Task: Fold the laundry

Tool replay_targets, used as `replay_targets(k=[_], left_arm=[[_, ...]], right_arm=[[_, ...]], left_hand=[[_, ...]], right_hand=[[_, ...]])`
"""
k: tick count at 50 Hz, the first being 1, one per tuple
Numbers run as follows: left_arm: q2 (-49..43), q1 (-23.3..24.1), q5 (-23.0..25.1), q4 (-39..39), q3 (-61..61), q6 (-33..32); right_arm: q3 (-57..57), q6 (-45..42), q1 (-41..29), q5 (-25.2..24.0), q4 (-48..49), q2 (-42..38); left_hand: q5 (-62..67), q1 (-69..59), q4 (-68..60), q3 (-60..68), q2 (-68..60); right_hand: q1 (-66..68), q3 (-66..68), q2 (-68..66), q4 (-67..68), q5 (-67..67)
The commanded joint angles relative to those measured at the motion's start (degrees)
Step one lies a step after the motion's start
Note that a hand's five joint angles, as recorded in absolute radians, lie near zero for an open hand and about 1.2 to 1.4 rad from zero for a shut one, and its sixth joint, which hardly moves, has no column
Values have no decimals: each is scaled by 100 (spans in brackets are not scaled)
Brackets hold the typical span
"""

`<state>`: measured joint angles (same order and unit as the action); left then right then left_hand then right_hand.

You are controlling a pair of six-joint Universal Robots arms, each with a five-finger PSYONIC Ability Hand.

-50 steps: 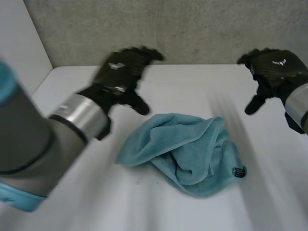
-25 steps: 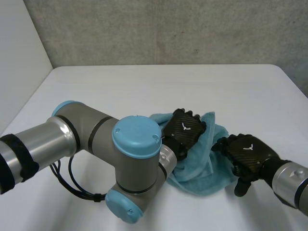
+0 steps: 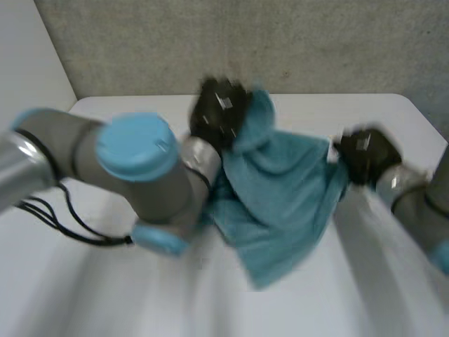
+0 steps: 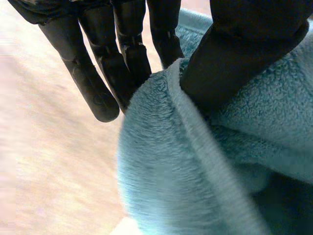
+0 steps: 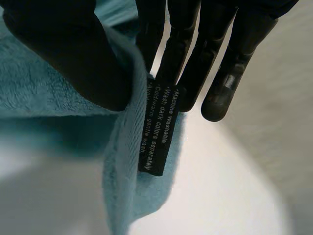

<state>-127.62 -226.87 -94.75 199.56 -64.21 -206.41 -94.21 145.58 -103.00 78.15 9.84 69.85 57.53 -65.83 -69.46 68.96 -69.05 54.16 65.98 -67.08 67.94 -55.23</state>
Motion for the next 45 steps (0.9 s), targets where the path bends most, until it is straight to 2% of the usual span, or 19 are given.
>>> replay_targets(k=[1, 2, 6, 11, 14, 16, 21, 27, 33, 35, 36, 37, 38, 39, 40, 41, 42, 43, 45], left_arm=[[886, -1067, -34, 1162, 357, 39], [1123, -1253, -52, 1373, 322, 74], [1424, -1483, -61, 1551, 172, 197], [1600, -1650, -17, 1542, -390, 522], [1644, -1747, -17, 1507, -847, 610], [1566, -1782, -8, 1446, -1258, 610], [1215, -1869, -17, 1376, -1734, 619], [740, -2265, -43, 964, -2103, 619], [765, -2336, -61, 400, -2227, 672], [1001, -2371, -78, 102, -2297, 742], [1002, -2371, -78, 101, -2297, 742], [1159, -2397, -78, 5, -2341, 751], [1161, -2397, -78, 4, -2341, 751], [1291, -2432, -78, -57, -2385, 751], [1414, -2450, -78, -92, -2429, 751], [1415, -2450, -78, -92, -2429, 751], [1502, -2424, -61, -110, -2464, 742], [1582, -2363, -61, -119, -2508, 742], [1704, -2336, -61, -127, -2569, 760]], right_arm=[[2035, 900, -414, 1192, 1131, 116], [2273, 1076, -414, 1333, 1369, 221], [2425, 1210, -432, 1344, 1442, 583], [2179, 1236, -484, 1185, 1143, 662], [1845, 1201, -484, 913, 923, 662], [1495, 1227, -423, 677, 783, 600], [1020, 1184, -414, 474, 581, 232], [624, 1018, -397, 447, 186, -339], [518, 630, -405, 438, -149, -446], [430, 560, -414, 438, -202, -437], [430, 559, -414, 438, -202, -437], [378, 594, -405, 438, -202, -428], [377, 595, -405, 438, -202, -428], [308, 603, -397, 447, -185, -402], [255, 603, -397, 447, -176, -315], [254, 603, -397, 447, -176, -314], [219, 621, -397, 456, -167, -183], [184, 630, -397, 456, -158, -78], [158, 665, -397, 465, -141, -7]], left_hand=[[1247, -1417, -1054, 1104, -1095], [1247, -1417, -1054, 1104, -1095], [1247, -1417, -1054, 1104, -1095], [1247, -1417, -1054, 1104, -1095], [1247, -1417, -1054, 1104, -1095], [1247, -1417, -1054, 1104, -1095], [1247, -1417, -1054, 1104, -1095], [1247, -1417, -1054, 1104, -1095], [1247, -1417, -1054, 1104, -1095], [-305, 135, 498, -448, 456], [-315, 145, 508, -458, 467], [-2047, 1877, 2240, -2190, 2199], [-2064, 1895, 2257, -2208, 2216], [-3713, 3543, 3906, -3857, 3865], [-4729, 4559, 4922, -4872, 4880], [-4739, 4569, 4932, -4882, 4891], [-5472, 5302, 5665, -5615, 5623], [-5596, 5426, 5789, -5739, 5747], [-5597, 5427, 5790, -5740, 5749]], right_hand=[[2584, 1402, -1292, 1206, -1477], [2584, 1402, -1292, 1206, -1477], [2584, 1402, -1292, 1206, -1477], [2584, 1402, -1292, 1206, -1477], [2584, 1402, -1292, 1206, -1477], [2584, 1402, -1292, 1206, -1477], [2584, 1402, -1292, 1206, -1477], [2584, 1402, -1292, 1206, -1477], [2584, 1402, -1292, 1206, -1477], [2584, 1402, -1292, 1206, -1477], [2584, 1402, -1292, 1206, -1477], [1924, 742, -632, 546, -817], [1918, 735, -625, 539, -810], [336, -847, 957, -1043, 772], [-779, -1962, 2072, -2158, 1887], [-790, -1973, 2083, -2169, 1898], [-1573, -2756, 2866, -2952, 2681], [-2347, -3530, 3639, -3726, 3455], [-2738, -3920, 4030, -4116, 3846]])
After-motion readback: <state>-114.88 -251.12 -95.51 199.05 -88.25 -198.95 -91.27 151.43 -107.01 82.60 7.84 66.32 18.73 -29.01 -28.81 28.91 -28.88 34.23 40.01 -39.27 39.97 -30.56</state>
